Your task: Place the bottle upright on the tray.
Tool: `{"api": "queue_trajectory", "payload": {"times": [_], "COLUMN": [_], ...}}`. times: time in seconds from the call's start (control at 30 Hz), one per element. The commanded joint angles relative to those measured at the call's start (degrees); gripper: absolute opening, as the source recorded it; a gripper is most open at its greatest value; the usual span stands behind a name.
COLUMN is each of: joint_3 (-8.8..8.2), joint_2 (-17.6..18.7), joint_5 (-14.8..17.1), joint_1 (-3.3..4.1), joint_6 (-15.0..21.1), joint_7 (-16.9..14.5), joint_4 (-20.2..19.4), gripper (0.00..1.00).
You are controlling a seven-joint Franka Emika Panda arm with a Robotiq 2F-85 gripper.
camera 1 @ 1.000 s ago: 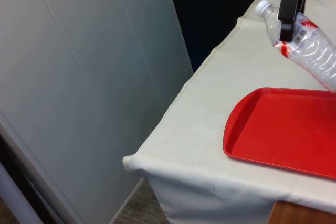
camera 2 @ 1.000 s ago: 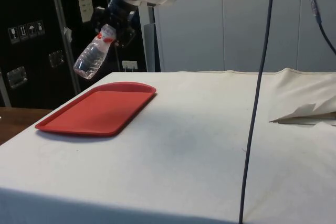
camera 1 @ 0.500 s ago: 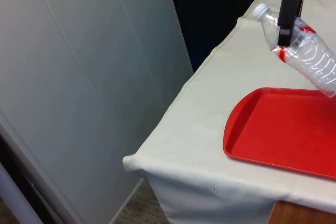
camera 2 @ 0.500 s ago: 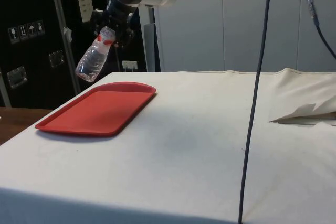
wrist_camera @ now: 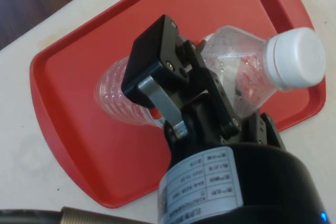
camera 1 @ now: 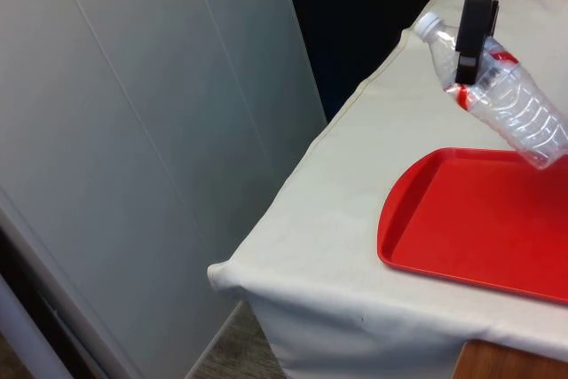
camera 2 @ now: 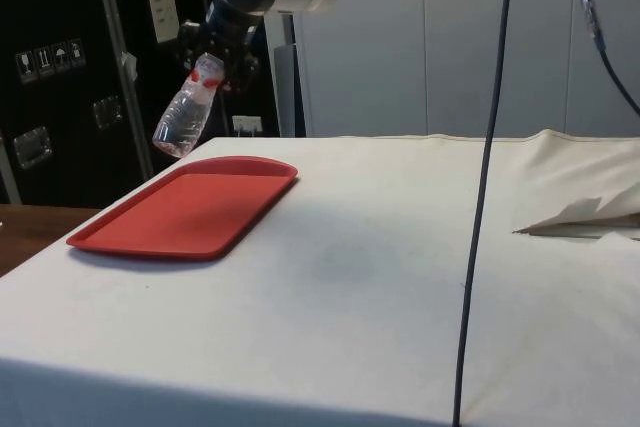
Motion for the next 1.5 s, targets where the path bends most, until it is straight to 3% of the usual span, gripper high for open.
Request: {"api": "queue_trajectory", "payload": {"times": [0.0, 0.1, 0.13, 0.17, 0.37, 0.4, 0.43, 0.7, 0.73, 0.77, 1.03, 1.07, 1.1, 1.33, 1.37, 1.4, 1.47], "joint_3": [-2.86, -3.04, -0.17, -3.04, -3.55, -0.74, -3.61, -4.35, -1.55, -4.41, -5.16, -2.29, -5.27, -6.02, -3.04, -6.13, -6.3], "joint_2": [0.92, 1.03, 0.11, 1.09, 1.49, 0.57, 1.55, 2.29, 1.38, 2.35, 3.15, 2.23, 3.32, 4.07, 3.15, 4.18, 4.3], "joint_5": [-0.97, -1.09, -0.11, -1.09, -1.09, -0.17, -1.09, -1.15, -0.17, -1.15, -1.38, -0.46, -1.49, -3.15, -2.46, -3.72, -4.3], "joint_1": [1.66, 1.66, 0.0, 1.6, 1.66, 0.0, 1.66, 1.66, 0.0, 1.66, 1.72, 0.0, 1.78, 1.89, 0.06, 1.89, 1.89], "joint_6": [-0.46, -0.57, -0.23, -0.57, -0.8, -0.4, -0.8, -1.09, -0.63, -1.15, -1.32, -0.8, -1.32, -1.26, -0.86, -1.2, -1.2], "joint_7": [1.66, 1.72, 0.06, 1.72, 1.72, 0.06, 1.72, 1.72, 0.06, 1.72, 1.72, 0.06, 1.72, 1.66, 0.06, 1.66, 1.6], "joint_4": [0.0, 0.17, 0.11, 0.17, 0.46, 0.4, 0.52, 1.09, 1.03, 1.15, 1.83, 1.72, 1.95, 2.64, 2.58, 2.69, 2.81], "gripper": [0.0, 0.0, 0.0, 0.0, 0.0, 0.0, 0.0, 0.0, 0.0, 0.0, 0.0, 0.0, 0.0, 0.0, 0.0, 0.0, 0.0]}}
